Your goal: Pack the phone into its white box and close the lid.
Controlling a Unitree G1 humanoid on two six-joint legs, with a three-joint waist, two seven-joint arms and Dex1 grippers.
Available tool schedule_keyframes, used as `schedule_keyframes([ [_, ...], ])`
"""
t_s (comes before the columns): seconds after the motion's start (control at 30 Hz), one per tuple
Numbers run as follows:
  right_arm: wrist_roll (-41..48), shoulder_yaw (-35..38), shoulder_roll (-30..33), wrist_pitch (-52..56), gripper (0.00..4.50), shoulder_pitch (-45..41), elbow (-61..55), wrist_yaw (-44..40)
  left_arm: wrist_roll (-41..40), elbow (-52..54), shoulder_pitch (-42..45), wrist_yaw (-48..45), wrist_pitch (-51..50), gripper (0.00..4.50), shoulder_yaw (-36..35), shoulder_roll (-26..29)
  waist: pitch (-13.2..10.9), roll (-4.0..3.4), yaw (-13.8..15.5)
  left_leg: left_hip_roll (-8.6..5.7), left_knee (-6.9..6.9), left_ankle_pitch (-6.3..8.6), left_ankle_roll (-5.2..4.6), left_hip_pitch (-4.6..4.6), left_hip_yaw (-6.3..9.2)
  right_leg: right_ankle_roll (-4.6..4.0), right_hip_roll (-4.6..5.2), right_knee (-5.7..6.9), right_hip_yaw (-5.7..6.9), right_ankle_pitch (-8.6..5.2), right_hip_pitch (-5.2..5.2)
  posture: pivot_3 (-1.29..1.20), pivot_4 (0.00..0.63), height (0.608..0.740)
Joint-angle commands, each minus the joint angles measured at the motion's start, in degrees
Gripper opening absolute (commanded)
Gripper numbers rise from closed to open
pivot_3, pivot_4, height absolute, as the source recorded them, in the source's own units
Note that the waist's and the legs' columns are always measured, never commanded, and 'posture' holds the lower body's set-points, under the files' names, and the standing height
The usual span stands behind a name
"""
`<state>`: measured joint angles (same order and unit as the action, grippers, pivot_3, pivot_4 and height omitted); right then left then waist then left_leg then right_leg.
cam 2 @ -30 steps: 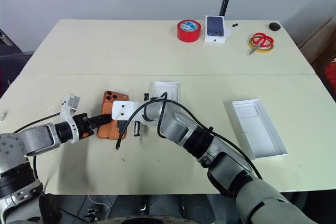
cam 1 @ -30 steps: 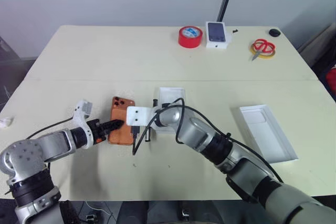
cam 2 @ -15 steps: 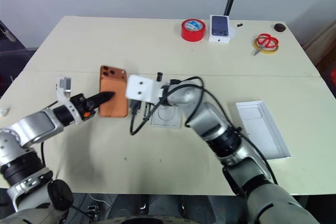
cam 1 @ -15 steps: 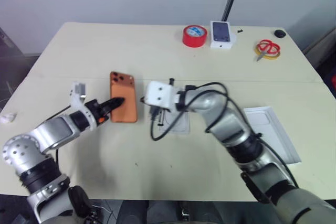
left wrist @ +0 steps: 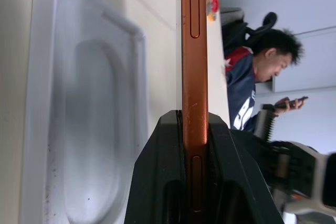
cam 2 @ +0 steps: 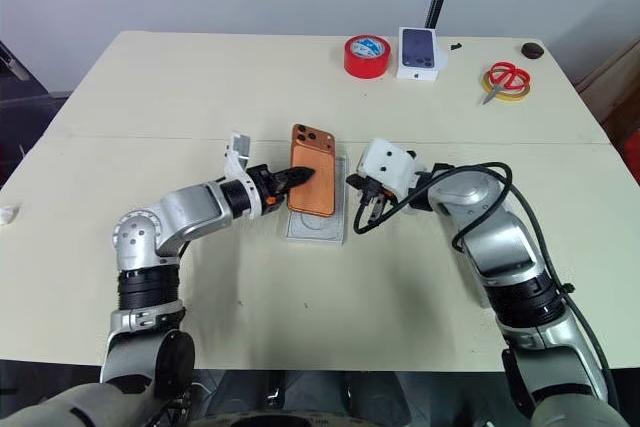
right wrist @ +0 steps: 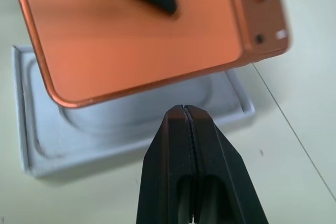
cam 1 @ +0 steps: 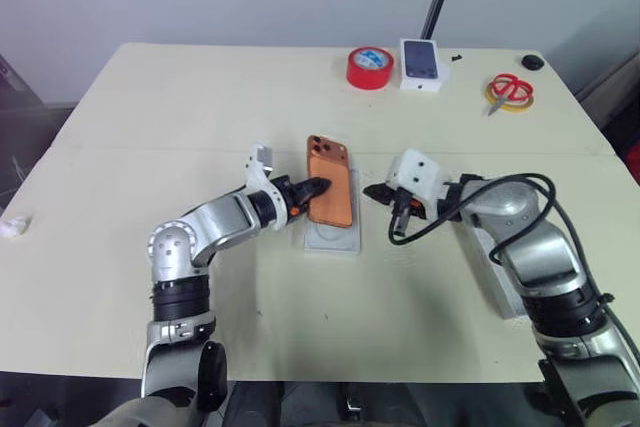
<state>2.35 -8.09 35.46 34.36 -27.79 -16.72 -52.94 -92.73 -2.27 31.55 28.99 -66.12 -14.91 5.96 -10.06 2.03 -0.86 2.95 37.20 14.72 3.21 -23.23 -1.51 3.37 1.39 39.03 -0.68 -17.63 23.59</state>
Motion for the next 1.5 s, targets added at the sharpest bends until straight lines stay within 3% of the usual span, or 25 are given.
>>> schedule_keyframes([
  [0.03,0.49,1.82,1.93,0.42,0.00,0.67,-3.27,1.54,0.43,-0.21,0.47,-2.00,0.48,0.02,1.89,0.64,0.00,0.00,0.14,-0.02,0.02,-0.01,0.01,-0.02,0.00,0.02,0.02,0.00,0.00,-0.01,0.00,0.00,0.150,0.732],
  [0.3,0.38,1.02,3.71,-0.68,0.00,0.65,-2.13,3.11,1.45,-1.79,0.49,-3.33,0.02,0.02,4.86,1.12,0.00,0.00,0.29,-0.10,0.07,-0.04,0.07,-0.07,-0.01,0.07,0.07,-0.01,0.00,-0.04,-0.01,0.00,0.150,0.732],
  [0.47,0.20,0.37,3.92,-1.56,0.00,-0.08,-1.07,3.54,2.11,-1.36,0.11,-4.33,0.02,2.18,5.86,1.17,0.00,0.00,0.24,-0.10,0.06,-0.13,0.23,-0.06,0.00,0.08,0.06,-0.01,0.00,-0.04,-0.02,0.00,0.150,0.732],
  [0.6,0.14,0.16,3.88,-1.95,0.00,-0.72,-0.35,3.63,1.80,1.58,-0.90,-4.91,-1.66,4.23,6.23,4.44,0.00,0.00,0.20,-0.10,0.06,-0.14,0.24,-0.06,0.00,0.08,0.06,-0.01,0.00,-0.04,-0.02,0.00,0.150,0.732],
  [0.63,0.10,0.14,3.89,-2.05,0.00,-0.81,-0.17,3.67,1.18,2.64,-1.14,-5.22,-2.04,4.43,6.10,5.62,0.00,0.00,0.07,-0.10,0.06,-0.17,0.29,-0.04,0.00,0.08,0.06,-0.01,0.00,-0.04,-0.03,0.00,0.150,0.732],
  [0.77,-0.45,-0.32,4.02,-2.36,0.00,-1.05,0.58,4.05,-2.65,7.35,-2.25,-6.84,-2.81,4.43,4.59,12.35,0.00,-0.02,-0.09,-0.05,0.00,-0.21,0.36,0.02,0.00,0.08,0.04,0.02,-0.02,-0.04,-0.03,0.00,0.150,0.732],
  [0.9,-1.91,-1.55,4.40,-2.27,0.00,-1.59,2.34,4.39,0.48,10.00,-2.07,-12.73,-2.67,4.43,3.37,21.15,-0.01,-0.03,0.17,-0.06,0.01,-0.23,0.40,0.00,0.02,0.08,0.06,0.02,0.00,-0.04,-0.03,0.00,0.150,0.732],
  [1.0,-2.62,-2.77,4.55,-1.00,0.00,-2.42,3.88,4.22,13.63,13.14,-2.21,-21.91,-1.37,3.62,7.47,29.64,-0.01,-0.04,0.16,-0.12,0.02,-0.22,0.38,-0.01,-0.01,0.08,0.05,-0.01,0.00,-0.05,-0.03,0.00,0.150,0.732],
  [1.07,-3.75,-3.81,4.14,0.56,0.00,-3.69,5.53,5.06,21.39,13.73,-2.24,-27.00,1.11,2.64,11.03,32.84,-0.03,-0.08,0.18,-0.14,0.01,-0.21,0.37,-0.01,-0.02,0.08,0.03,-0.02,0.00,-0.06,-0.03,0.00,0.150,0.732],
  [1.23,-7.92,-7.82,3.85,1.34,0.00,-5.51,8.25,6.57,38.03,11.00,1.79,-37.54,6.14,0.05,21.95,34.04,-0.04,-0.07,0.49,-0.17,0.02,-0.10,0.18,-0.07,-0.03,0.07,0.06,-0.04,0.02,-0.06,-0.02,0.00,0.150,0.732],
  [1.4,-11.99,-11.91,2.66,0.20,0.00,-6.28,9.38,8.42,48.58,6.53,6.14,-46.56,9.37,0.05,29.13,31.11,-0.04,-0.07,0.16,-0.17,0.01,-0.10,0.16,-0.12,-0.03,0.08,0.05,-0.05,0.02,-0.06,0.05,0.00,0.150,0.732],
  [1.5,-12.35,-13.06,0.99,0.59,0.00,-6.45,9.48,8.37,56.17,5.29,8.74,-53.01,11.34,0.05,36.89,30.46,-0.04,-0.07,-0.05,-0.14,0.01,-0.10,0.16,-0.12,-0.04,0.08,0.00,-0.01,0.00,-0.06,0.08,0.00,0.150,0.732],
])
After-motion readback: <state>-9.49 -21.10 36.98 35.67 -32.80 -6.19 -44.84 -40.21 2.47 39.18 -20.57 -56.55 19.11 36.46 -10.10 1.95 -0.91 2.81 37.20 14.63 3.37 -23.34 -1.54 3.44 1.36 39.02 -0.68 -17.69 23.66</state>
